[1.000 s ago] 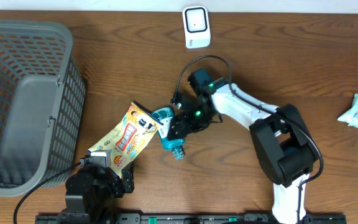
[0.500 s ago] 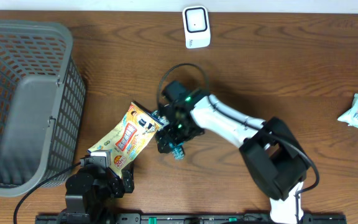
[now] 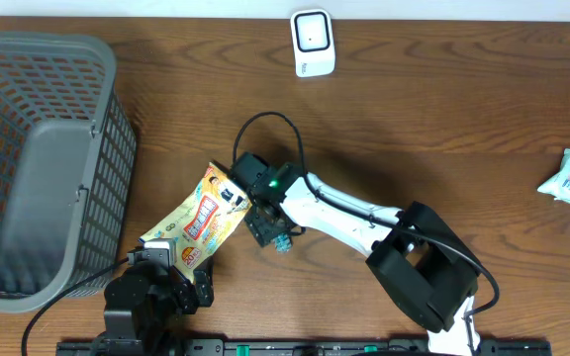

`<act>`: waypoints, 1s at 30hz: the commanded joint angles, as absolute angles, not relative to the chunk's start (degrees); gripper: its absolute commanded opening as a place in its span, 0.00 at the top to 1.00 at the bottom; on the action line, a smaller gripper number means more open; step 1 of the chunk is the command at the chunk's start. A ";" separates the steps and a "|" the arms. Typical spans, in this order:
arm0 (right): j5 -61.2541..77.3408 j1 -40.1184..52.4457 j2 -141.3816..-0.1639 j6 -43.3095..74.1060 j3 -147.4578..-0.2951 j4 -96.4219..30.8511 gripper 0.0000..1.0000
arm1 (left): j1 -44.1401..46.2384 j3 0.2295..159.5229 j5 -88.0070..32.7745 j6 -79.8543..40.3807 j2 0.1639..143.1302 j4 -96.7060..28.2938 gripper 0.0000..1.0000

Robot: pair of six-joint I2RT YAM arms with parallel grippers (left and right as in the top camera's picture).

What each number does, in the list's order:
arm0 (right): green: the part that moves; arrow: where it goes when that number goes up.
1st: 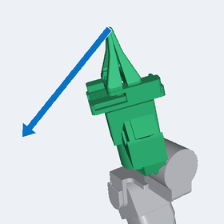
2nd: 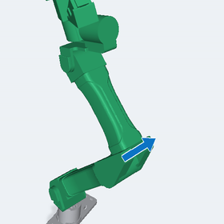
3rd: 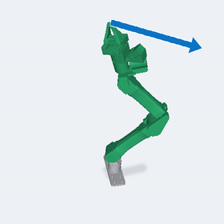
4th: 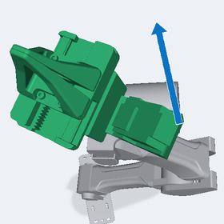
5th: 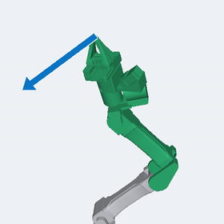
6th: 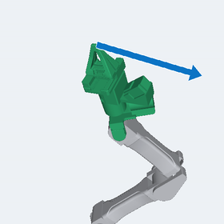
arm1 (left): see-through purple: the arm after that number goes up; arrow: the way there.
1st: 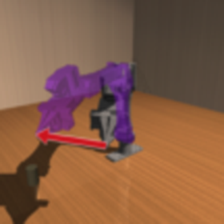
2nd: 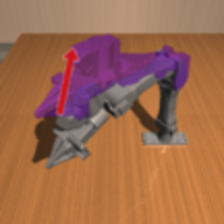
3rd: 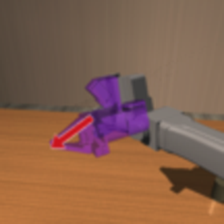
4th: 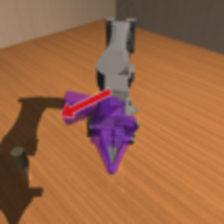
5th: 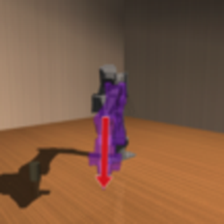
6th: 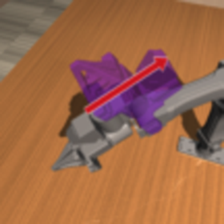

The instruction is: Scan the item barcode

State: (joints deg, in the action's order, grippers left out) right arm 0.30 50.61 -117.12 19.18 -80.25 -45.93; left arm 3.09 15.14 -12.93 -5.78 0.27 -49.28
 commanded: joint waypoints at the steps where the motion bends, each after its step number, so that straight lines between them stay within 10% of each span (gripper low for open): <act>1: -2.48 49.25 -117.45 23.18 -80.16 -45.60 0.37 | 3.07 14.94 -12.38 -5.67 0.23 -50.96 0.01; 30: -40.56 50.11 -117.34 21.58 -81.03 -59.72 0.43 | 3.07 14.94 -12.36 -5.67 0.23 -50.96 0.01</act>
